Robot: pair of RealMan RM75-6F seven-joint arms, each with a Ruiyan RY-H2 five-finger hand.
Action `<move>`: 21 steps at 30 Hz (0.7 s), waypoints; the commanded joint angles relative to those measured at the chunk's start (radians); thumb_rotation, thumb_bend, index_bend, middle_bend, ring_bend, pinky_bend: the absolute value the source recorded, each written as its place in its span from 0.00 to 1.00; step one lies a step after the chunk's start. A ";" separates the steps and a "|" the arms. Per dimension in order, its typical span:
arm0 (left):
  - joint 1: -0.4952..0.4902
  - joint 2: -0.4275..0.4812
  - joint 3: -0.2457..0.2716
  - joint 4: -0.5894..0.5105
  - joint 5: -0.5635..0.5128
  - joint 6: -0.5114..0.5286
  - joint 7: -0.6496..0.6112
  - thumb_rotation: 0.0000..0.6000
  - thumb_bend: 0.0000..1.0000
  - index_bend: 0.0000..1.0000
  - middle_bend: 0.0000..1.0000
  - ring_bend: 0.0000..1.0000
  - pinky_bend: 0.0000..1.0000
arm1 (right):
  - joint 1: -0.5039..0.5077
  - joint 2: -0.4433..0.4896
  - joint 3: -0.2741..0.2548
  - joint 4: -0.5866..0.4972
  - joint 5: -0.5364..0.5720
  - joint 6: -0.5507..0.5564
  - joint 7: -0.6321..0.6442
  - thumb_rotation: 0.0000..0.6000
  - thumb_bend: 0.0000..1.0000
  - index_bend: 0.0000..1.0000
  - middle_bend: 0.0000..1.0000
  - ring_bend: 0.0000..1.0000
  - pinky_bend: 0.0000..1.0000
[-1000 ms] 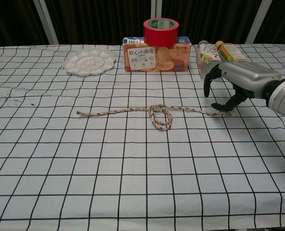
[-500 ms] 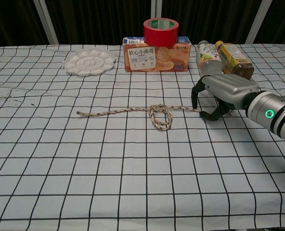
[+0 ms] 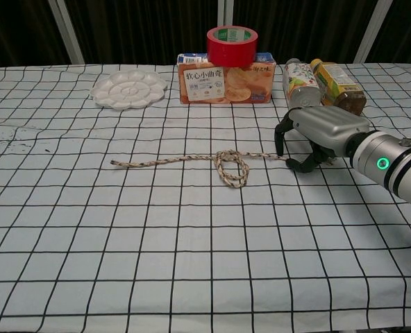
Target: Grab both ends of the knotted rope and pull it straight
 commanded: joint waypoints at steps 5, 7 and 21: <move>0.001 0.000 0.000 0.001 -0.001 0.001 -0.002 1.00 0.14 0.27 0.13 0.00 0.00 | -0.005 -0.007 -0.009 0.009 -0.015 0.020 0.010 1.00 0.35 0.51 0.27 0.06 0.02; 0.001 0.000 0.000 0.001 -0.002 -0.001 -0.005 1.00 0.14 0.27 0.13 0.00 0.00 | -0.010 -0.007 -0.013 0.008 -0.028 0.036 0.021 1.00 0.36 0.51 0.26 0.03 0.00; 0.000 0.006 0.005 0.001 0.000 -0.009 -0.023 1.00 0.14 0.27 0.13 0.00 0.00 | -0.018 -0.028 -0.023 0.056 -0.062 0.057 0.075 1.00 0.37 0.49 0.14 0.00 0.00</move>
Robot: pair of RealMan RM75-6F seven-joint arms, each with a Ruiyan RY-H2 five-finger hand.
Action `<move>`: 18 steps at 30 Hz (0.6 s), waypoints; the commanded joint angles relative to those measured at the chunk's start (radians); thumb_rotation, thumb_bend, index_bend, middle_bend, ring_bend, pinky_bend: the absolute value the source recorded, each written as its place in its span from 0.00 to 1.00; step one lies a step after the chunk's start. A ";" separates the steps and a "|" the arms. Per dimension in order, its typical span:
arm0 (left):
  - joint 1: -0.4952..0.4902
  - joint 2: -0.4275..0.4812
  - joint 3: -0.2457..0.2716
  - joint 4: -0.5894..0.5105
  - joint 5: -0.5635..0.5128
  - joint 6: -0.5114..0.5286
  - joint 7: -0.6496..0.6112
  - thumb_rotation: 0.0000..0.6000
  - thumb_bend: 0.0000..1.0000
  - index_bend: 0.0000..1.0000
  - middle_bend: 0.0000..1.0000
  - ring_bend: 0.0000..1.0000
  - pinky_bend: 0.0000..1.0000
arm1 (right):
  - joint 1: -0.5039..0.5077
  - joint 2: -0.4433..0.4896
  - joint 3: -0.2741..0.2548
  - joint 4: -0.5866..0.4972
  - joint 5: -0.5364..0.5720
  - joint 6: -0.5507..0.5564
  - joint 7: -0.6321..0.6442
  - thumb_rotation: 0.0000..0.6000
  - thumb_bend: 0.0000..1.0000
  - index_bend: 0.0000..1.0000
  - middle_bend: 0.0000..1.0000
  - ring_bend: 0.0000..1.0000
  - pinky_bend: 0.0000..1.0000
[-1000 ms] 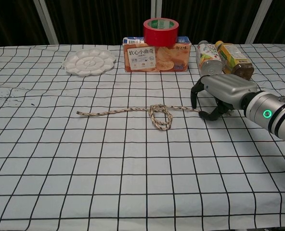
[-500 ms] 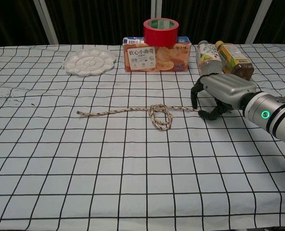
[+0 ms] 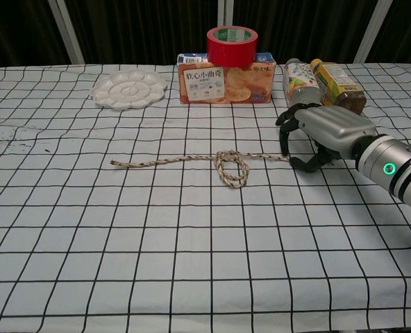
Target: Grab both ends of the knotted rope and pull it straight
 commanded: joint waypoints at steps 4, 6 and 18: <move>0.001 0.002 0.000 -0.002 0.000 0.002 -0.001 1.00 0.14 0.27 0.13 0.00 0.00 | 0.001 -0.006 -0.005 0.009 -0.009 -0.006 0.015 1.00 0.37 0.49 0.14 0.00 0.00; 0.001 0.002 0.000 -0.002 0.000 0.002 -0.001 1.00 0.14 0.27 0.13 0.00 0.00 | 0.000 -0.007 -0.005 0.009 -0.010 -0.005 0.015 1.00 0.37 0.49 0.14 0.00 0.00; 0.001 0.000 0.000 0.000 -0.001 0.001 -0.001 1.00 0.14 0.27 0.13 0.00 0.00 | 0.004 -0.019 -0.002 0.025 -0.006 -0.016 0.013 1.00 0.37 0.49 0.14 0.00 0.00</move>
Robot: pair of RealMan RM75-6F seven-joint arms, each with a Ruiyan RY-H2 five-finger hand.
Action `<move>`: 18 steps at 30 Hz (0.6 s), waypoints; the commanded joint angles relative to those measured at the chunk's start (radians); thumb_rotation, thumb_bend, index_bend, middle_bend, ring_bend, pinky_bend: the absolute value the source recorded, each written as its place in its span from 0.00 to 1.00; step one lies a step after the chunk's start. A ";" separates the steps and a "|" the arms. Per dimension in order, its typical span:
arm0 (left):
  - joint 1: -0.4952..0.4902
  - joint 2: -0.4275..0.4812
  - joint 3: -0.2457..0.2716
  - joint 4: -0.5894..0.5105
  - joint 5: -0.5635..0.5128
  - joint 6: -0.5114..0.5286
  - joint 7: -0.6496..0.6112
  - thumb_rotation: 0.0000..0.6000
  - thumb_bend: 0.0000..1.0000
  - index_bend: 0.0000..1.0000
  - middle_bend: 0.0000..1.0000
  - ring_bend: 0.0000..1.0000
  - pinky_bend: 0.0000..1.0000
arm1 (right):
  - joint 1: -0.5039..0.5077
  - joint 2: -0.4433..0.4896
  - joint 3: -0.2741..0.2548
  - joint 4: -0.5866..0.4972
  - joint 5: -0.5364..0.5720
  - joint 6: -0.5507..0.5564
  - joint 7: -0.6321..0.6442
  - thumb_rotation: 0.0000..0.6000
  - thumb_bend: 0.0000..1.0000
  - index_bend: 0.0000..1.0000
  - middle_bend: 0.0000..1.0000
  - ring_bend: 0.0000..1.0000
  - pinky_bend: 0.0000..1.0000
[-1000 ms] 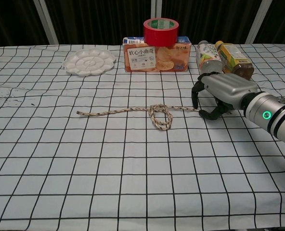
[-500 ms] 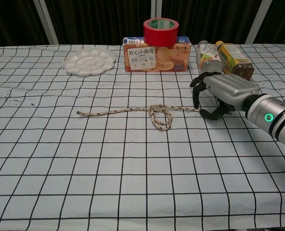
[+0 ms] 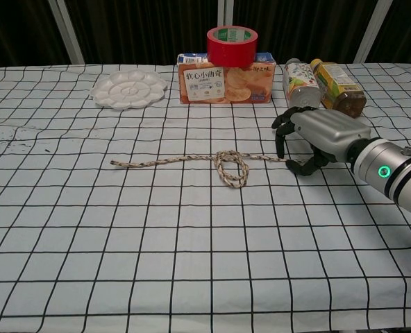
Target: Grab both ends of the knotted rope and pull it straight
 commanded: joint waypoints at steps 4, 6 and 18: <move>0.001 0.000 0.000 0.000 0.000 0.001 0.000 1.00 0.14 0.27 0.13 0.00 0.00 | -0.001 -0.007 0.001 0.010 0.003 -0.003 0.002 1.00 0.38 0.49 0.14 0.00 0.00; 0.001 0.000 0.000 0.001 0.001 0.002 -0.001 1.00 0.14 0.27 0.13 0.00 0.00 | -0.001 -0.008 0.002 0.013 0.002 -0.002 0.005 1.00 0.38 0.50 0.15 0.00 0.00; -0.001 -0.001 0.000 0.005 0.001 -0.001 -0.002 1.00 0.14 0.27 0.13 0.00 0.00 | -0.002 -0.018 0.005 0.029 0.005 -0.003 0.002 1.00 0.41 0.60 0.18 0.00 0.00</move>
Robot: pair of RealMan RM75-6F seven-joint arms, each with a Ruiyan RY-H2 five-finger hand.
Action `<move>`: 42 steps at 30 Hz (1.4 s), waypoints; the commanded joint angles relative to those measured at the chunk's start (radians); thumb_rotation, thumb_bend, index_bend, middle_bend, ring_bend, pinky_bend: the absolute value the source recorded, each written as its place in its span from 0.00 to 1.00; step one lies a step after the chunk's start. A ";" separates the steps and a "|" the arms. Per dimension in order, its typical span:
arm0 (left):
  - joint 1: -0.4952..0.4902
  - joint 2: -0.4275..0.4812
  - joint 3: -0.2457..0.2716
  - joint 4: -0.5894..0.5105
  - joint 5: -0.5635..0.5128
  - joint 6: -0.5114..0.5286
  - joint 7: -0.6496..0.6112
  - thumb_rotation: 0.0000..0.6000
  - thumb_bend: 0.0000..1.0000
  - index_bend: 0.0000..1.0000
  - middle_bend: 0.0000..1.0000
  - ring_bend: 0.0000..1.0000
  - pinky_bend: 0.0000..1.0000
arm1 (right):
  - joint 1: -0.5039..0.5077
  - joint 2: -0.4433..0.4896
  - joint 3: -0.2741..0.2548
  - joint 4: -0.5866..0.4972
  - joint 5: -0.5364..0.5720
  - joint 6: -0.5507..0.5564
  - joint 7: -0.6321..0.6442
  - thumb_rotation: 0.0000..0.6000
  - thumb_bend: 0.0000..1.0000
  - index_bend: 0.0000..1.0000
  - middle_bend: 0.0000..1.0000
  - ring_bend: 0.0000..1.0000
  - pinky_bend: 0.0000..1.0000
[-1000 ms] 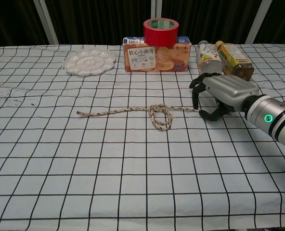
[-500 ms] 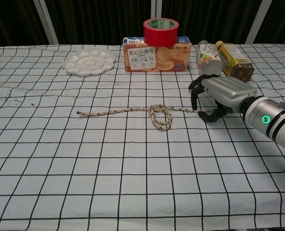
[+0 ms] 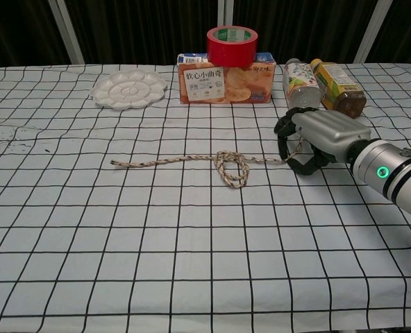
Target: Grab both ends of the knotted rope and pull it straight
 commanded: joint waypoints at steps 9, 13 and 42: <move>-0.018 0.011 -0.002 0.001 0.020 -0.013 0.007 1.00 0.14 0.27 0.13 0.00 0.00 | -0.004 -0.003 -0.001 0.006 -0.003 0.008 -0.005 1.00 0.50 0.64 0.21 0.00 0.00; -0.053 0.031 -0.008 -0.007 0.056 -0.036 0.007 1.00 0.14 0.27 0.13 0.00 0.00 | -0.012 0.011 0.002 -0.015 -0.004 0.021 -0.008 1.00 0.57 0.65 0.21 0.00 0.00; -0.607 -0.272 -0.131 0.095 -0.131 -0.659 -0.043 1.00 0.17 0.43 0.17 0.05 0.00 | -0.026 0.145 0.072 -0.400 0.172 0.140 -0.373 1.00 0.62 0.65 0.21 0.00 0.00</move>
